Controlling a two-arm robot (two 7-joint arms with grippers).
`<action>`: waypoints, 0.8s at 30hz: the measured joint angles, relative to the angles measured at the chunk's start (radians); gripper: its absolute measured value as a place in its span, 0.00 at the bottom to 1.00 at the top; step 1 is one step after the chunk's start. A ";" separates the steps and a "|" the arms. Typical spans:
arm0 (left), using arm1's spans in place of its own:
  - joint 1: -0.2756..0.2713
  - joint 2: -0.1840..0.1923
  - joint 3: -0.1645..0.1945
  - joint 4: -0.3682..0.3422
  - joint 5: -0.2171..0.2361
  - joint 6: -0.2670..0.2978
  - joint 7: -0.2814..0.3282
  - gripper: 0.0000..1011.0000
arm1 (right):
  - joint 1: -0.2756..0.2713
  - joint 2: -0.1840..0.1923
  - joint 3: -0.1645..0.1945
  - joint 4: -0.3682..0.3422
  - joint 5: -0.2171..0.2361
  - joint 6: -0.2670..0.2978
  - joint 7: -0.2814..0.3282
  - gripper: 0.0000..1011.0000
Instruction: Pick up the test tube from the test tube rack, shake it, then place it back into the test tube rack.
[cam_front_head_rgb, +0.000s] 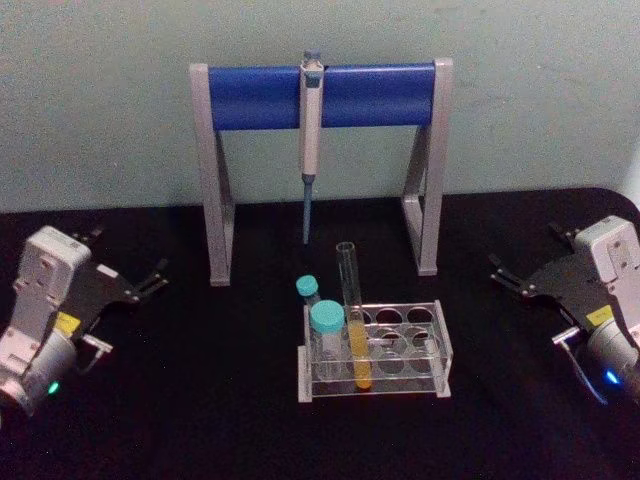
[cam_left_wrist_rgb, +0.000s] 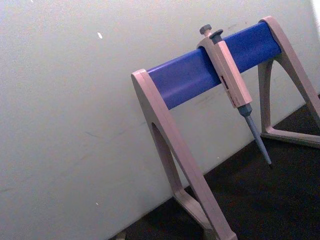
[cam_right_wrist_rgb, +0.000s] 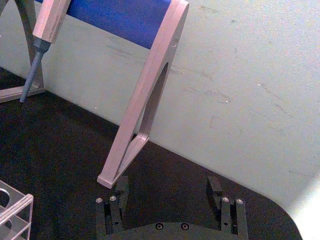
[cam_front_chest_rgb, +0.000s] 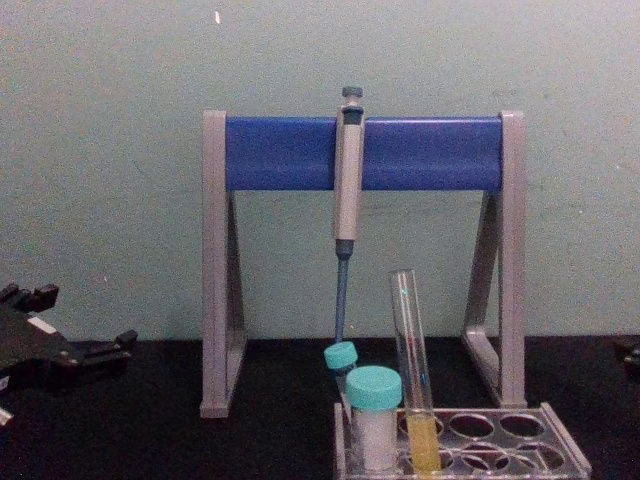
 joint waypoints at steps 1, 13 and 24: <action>0.000 0.000 0.000 0.000 0.000 0.000 0.000 0.99 | 0.000 0.000 0.000 0.000 0.000 0.000 0.000 0.99; 0.000 0.000 0.000 0.000 0.000 0.000 0.000 0.99 | 0.001 0.001 0.000 0.000 0.000 0.000 0.000 0.99; 0.000 0.000 0.000 0.000 0.000 0.000 0.000 0.99 | 0.001 0.001 0.000 0.000 0.000 0.000 0.000 0.99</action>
